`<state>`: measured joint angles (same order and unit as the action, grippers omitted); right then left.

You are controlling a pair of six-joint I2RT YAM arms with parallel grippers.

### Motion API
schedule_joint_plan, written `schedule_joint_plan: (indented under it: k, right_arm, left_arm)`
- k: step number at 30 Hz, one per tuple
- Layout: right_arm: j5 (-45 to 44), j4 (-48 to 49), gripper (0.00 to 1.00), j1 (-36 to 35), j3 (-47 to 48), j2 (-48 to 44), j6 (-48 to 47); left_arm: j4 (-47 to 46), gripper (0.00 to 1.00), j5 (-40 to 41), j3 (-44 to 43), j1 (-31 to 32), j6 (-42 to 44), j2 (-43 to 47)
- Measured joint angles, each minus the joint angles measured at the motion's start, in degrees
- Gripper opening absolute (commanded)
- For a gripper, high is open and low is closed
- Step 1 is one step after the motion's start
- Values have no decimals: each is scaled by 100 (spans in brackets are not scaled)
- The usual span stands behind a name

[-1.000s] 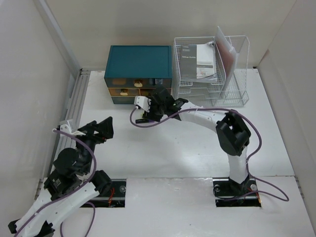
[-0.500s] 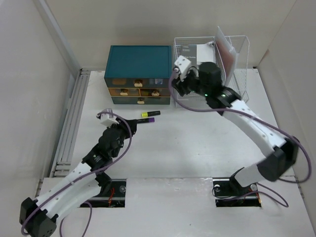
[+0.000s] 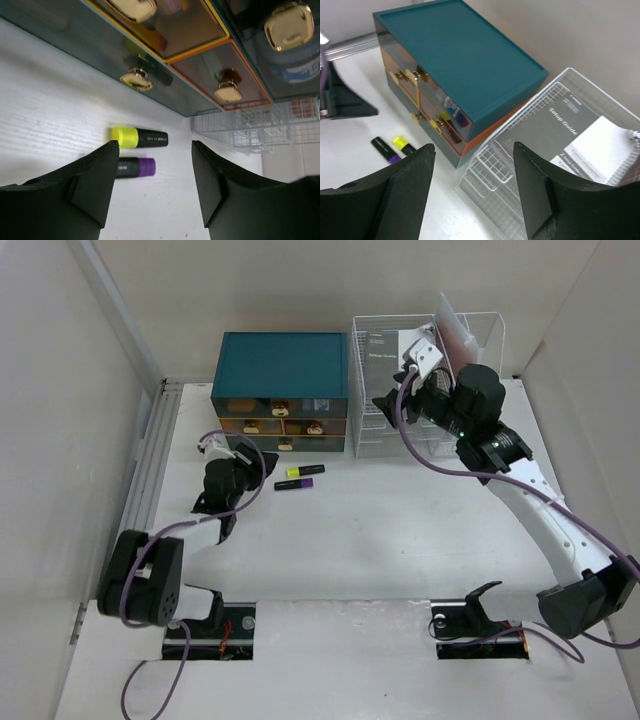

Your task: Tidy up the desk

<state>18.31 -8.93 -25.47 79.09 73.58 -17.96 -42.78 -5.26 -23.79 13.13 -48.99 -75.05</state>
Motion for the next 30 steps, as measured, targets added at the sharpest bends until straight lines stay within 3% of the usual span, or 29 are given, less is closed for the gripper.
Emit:
schedule_joint_plan:
  k: [6,14,30]
  right_arm:
    - [162,39,69,0,-94,-2,149]
    - [197,120,68,35,-177,-7,295]
    - [155,341,68,39,-299,-2,544]
  left_arm:
    - [-1318,59,-610,-87,-481,-400,-1056]
    - [-2496,59,-780,-269,-413,-817,-2214]
    - [-2944,54,-153,-955,-127,-1172,-3088]
